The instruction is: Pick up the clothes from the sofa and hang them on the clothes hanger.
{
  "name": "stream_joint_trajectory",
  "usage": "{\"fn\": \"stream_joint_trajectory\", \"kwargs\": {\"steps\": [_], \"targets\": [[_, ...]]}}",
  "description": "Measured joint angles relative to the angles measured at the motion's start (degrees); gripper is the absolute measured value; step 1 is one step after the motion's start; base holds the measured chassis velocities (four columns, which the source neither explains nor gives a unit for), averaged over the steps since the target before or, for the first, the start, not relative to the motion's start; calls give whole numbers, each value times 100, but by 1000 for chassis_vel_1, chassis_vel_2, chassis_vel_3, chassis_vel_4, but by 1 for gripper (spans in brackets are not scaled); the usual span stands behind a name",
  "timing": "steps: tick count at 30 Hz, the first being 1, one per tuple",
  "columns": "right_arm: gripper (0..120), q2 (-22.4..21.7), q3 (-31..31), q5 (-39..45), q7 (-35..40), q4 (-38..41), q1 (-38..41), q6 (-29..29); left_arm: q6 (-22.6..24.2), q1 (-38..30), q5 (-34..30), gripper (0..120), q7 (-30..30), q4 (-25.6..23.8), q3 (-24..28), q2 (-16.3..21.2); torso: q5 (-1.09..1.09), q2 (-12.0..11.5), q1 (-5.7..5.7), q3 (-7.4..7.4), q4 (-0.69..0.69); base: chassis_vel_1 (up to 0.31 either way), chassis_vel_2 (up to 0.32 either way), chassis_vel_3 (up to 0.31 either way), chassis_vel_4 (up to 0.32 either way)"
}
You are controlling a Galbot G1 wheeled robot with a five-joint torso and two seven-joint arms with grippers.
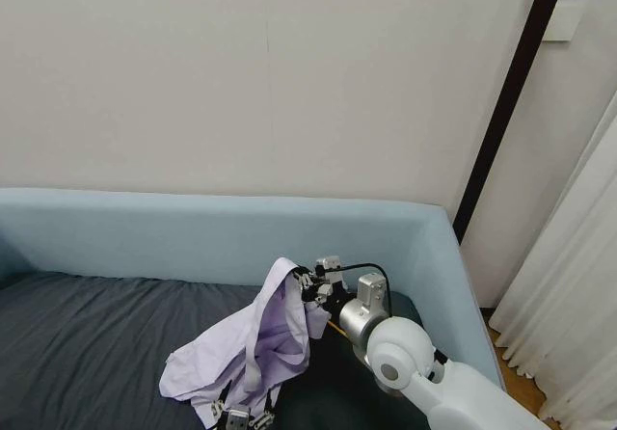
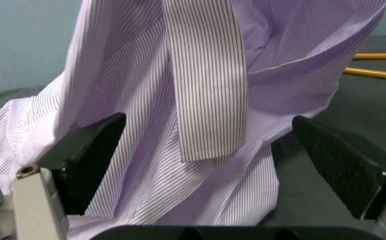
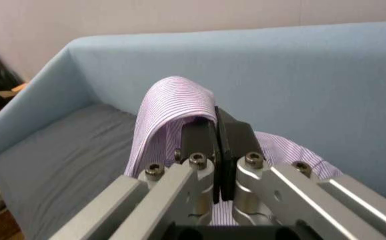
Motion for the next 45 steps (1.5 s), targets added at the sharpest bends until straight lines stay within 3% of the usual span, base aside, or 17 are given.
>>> {"fn": "stream_joint_trajectory", "kwargs": {"steps": [15,38,41,45], "targets": [[0,-73,-28,87,-14,186,-46,0,0,-191,-10,93,-108,356,-14,-358,0,0,0,0,0,0,0,0,0],[0,-151,17,121,4,209,-140,4,-25,-210,15,9,-174,450,-86,-456,0,0,0,0,-1,0,0,0,0],[0,-170,39,140,24,207,-142,4,-34,-169,16,0,-170,390,-126,-406,0,0,0,0,0,0,0,0,0],[0,-207,100,241,130,185,-141,-23,-48,-63,15,0,-145,210,-224,-274,-1,0,0,0,0,0,0,0,0]]}}
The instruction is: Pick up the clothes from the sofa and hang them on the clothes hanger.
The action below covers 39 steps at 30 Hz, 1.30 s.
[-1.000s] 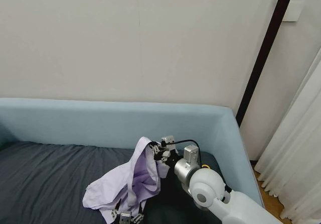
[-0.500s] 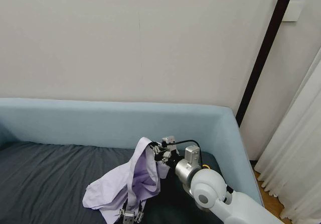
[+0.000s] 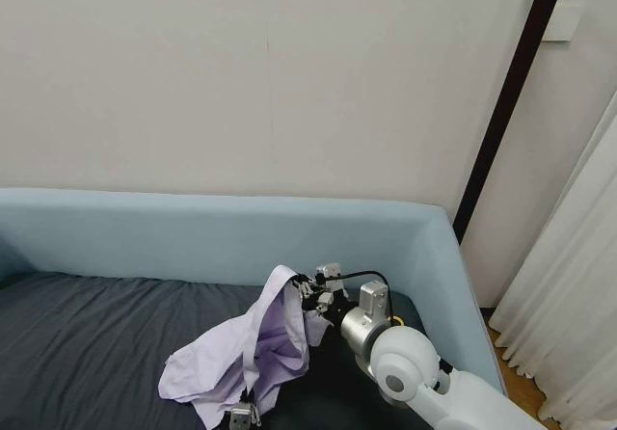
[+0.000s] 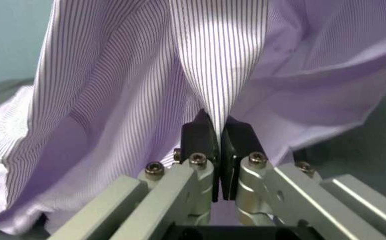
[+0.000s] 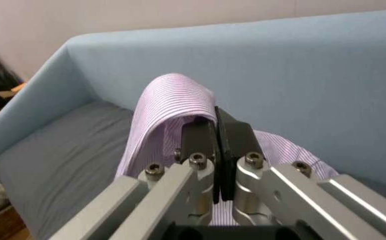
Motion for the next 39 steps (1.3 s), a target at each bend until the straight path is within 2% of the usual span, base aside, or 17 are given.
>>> {"fn": "stream_joint_trajectory", "kwargs": {"steps": [5,9,11,15,16,20,21,22,25,26,28,31,32,36,39], "targets": [[0,-47,145,293,201,-17,47,-85,-71,234,-23,0,114,-429,-212,298,0,0,0,0,0,0,0,0,0],[0,-238,258,375,254,45,251,-263,-28,528,-179,0,333,-1269,-626,856,0,0,0,0,1,0,0,0,0],[0,-296,259,373,251,66,315,-316,3,555,-250,0,375,-1433,-696,971,0,0,0,0,1,0,0,0,0],[0,-583,217,547,318,50,720,-467,307,504,-1107,0,660,-2413,-1040,1906,0,0,0,0,0,0,0,0,0],[0,-583,217,547,318,50,720,-467,307,504,-1107,0,660,-2413,-1040,1906,0,0,0,0,0,0,0,0,0],[0,-699,216,1027,522,-40,1172,-671,685,180,-2513,0,911,-2943,-1190,2908,-1,0,0,1,0,0,0,0,0],[0,-720,205,1196,578,-77,1354,-753,802,39,-2954,0,1024,-3077,-1237,3286,-1,0,0,1,0,0,0,0,0],[0,-720,205,1196,578,-77,1354,-753,802,39,-2954,0,1024,-3077,-1237,3286,-1,0,0,1,0,0,0,0,0],[0,-729,121,1710,730,-271,1926,-928,1075,-482,-3863,0,1173,-3251,-1226,4120,0,0,1,1,0,0,0,0,0],[0,-729,121,1710,730,-271,1926,-928,1075,-482,-3863,0,1173,-3251,-1226,4120,0,0,1,1,0,0,0,0,0],[0,-660,53,1973,831,-566,2451,-999,1291,-1197,-4523,0,1208,-3199,-1094,4702,0,0,1,1,0,0,0,0,0],[0,-437,-127,1998,810,-1109,3039,-1000,1340,-1784,-4803,0,1251,-3055,-1106,5149,-1,-1,0,1,-3,0,0,0,0],[0,-437,-127,1998,810,-1109,3039,-1000,1340,-1784,-4803,0,1251,-3055,-1106,5149,-1,-1,0,1,-3,0,0,0,0],[0,-3,-520,1737,524,-1999,4015,-870,1341,-2609,-5209,0,1269,-2797,-1102,5785,-2,-1,1,1,4,0,0,0,0],[0,147,-679,1562,399,-2291,4347,-797,1357,-2937,-5372,0,1297,-2636,-1017,5956,-1,-1,1,1,5,0,0,0,0]]}}
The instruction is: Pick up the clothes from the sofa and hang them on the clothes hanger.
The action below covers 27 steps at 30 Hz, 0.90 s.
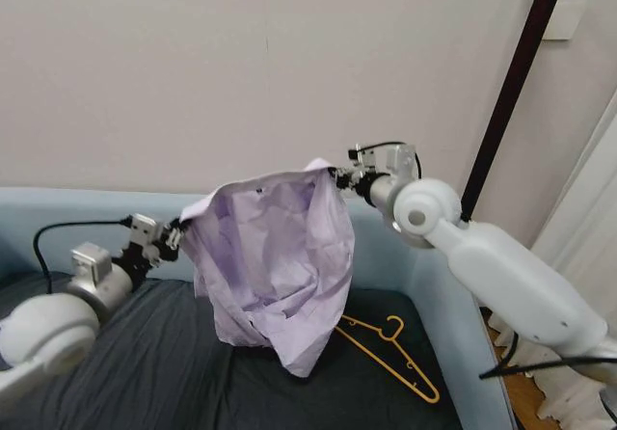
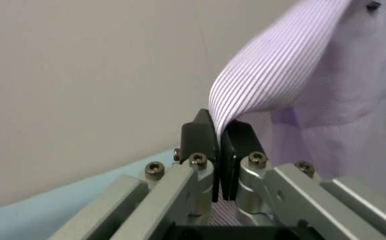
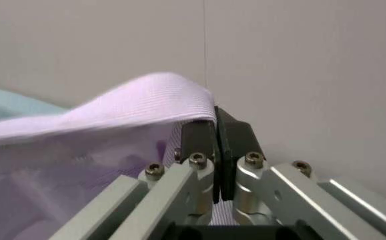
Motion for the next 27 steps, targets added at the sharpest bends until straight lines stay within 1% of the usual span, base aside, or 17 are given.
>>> {"fn": "stream_joint_trajectory", "kwargs": {"steps": [1,5,7,8,9,10,11,14,15,16,19,20,21,24,25,26,27], "targets": [[0,78,-75,-78,-43,-152,182,21,9,-221,-86,0,54,131,56,61,-1,0,0,0,-4,0,0,0,0],[0,180,-141,-108,-69,-387,427,30,-3,-511,-150,0,118,320,105,94,0,0,0,0,-3,0,0,0,0],[0,180,-144,-107,-69,-391,435,30,-3,-525,-150,0,118,320,105,94,-1,0,0,0,-3,0,0,0,0],[0,104,-184,-26,-52,-338,466,24,7,-527,-152,0,111,237,74,103,-1,0,0,0,-2,0,0,0,0],[0,33,-198,35,0,-237,462,11,28,-481,-150,0,64,156,29,124,1,0,0,0,-5,0,0,0,0],[0,-67,-201,100,70,-85,431,-5,48,-402,-135,0,-9,18,-48,166,-1,0,1,0,-3,0,0,0,0],[0,-67,-201,100,70,-85,431,-5,48,-402,-135,0,-9,18,-48,166,-1,0,1,0,-3,0,0,0,0],[0,-608,-108,450,320,871,152,-126,151,-247,-146,0,-275,-520,-242,329,4,1,-1,0,-6,0,0,0,0],[0,-795,-50,586,383,1231,44,-158,176,-263,-166,0,-325,-648,-269,398,4,1,-1,-1,-6,0,0,0,0],[0,-795,-50,586,383,1231,44,-158,176,-263,-166,0,-325,-648,-269,398,4,1,-1,-1,-6,0,0,0,0],[0,-1411,236,1040,556,2179,-303,-243,251,-381,-268,0,-435,-1054,-344,682,4,1,-2,-2,-5,0,0,0,0],[0,-1509,291,1110,578,2307,-357,-255,267,-402,-279,0,-445,-1133,-351,731,4,1,-2,-2,-5,0,0,0,0],[0,-1509,291,1110,578,2307,-357,-255,267,-402,-279,0,-445,-1133,-351,731,4,1,-2,-2,-5,0,0,0,0],[0,-1788,455,1350,645,2642,-491,-289,333,-484,-308,0,-497,-1337,-367,851,3,1,-2,-2,-5,0,0,0,0],[0,-1929,547,1484,686,2804,-562,-303,376,-545,-334,0,-529,-1444,-374,920,3,1,-2,-2,-5,0,0,0,0],[0,-2192,762,1730,753,3104,-721,-330,460,-631,-397,0,-578,-1606,-411,1018,4,1,-2,-2,-5,0,0,0,0],[0,-2192,762,1730,753,3104,-721,-330,460,-631,-397,0,-578,-1606,-411,1018,4,1,-2,-2,-5,0,0,0,0]]}}
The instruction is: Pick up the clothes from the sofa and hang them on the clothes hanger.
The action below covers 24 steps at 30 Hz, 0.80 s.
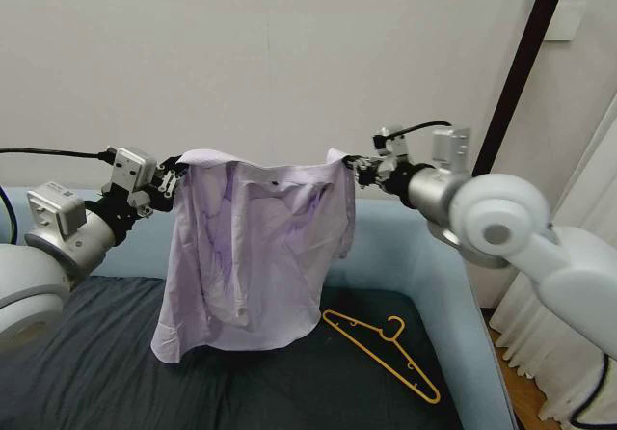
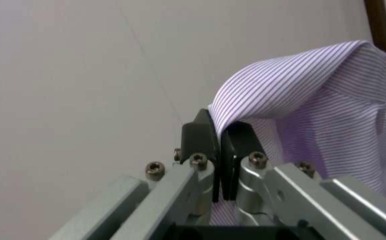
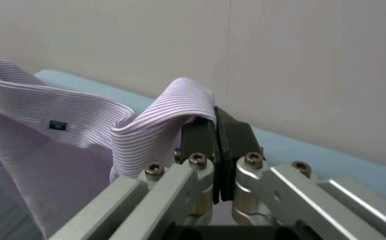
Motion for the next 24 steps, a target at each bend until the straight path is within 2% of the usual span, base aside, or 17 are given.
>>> {"fn": "stream_joint_trajectory", "kwargs": {"steps": [5,6,7,8,11,14,16,18,21,22,24], "targets": [[0,-1570,1399,1620,472,1446,-565,-34,385,-256,83,0,-175,-681,-182,182,-2,1,0,-1,-1,0,0,0,0],[0,-1570,1399,1620,472,1446,-565,-34,385,-256,83,0,-175,-681,-182,182,-2,1,0,-1,-1,0,0,0,0],[0,-1826,1662,1989,640,1668,-564,36,438,-404,16,0,-212,-815,-172,205,-3,1,0,-1,-3,0,0,0,0],[0,-1903,1768,2209,751,1779,-507,68,515,-549,-84,0,-262,-918,-151,233,-2,1,-1,-1,-2,0,0,0,0],[0,-2021,1902,2492,945,2012,-399,145,854,-872,-386,0,-470,-1103,-119,309,-2,1,0,0,4,0,0,0,0],[0,-2067,1910,2513,1079,2076,-486,155,1078,-909,-449,0,-592,-1141,-100,307,-3,1,0,0,4,0,0,0,0],[0,-2011,1893,2513,1311,2070,-649,154,1345,-725,-458,0,-750,-1141,-94,156,-1,1,-1,0,1,0,0,0,0],[0,-1932,1880,2496,1422,2045,-758,155,1417,-564,-406,0,-792,-1108,-101,57,-2,1,-1,0,0,0,0,0,0],[0,-1432,1675,2179,1595,1842,-1247,155,1480,10,52,0,-827,-759,104,-398,-5,0,0,1,-2,0,0,0,0],[0,-1432,1675,2179,1595,1842,-1247,155,1480,10,52,0,-827,-759,104,-398,-5,0,0,1,-2,0,0,0,0],[0,-862,1202,1834,1569,1471,-1370,156,1457,194,362,0,-787,-442,311,-591,-5,0,1,2,-1,0,0,0,0]]}}
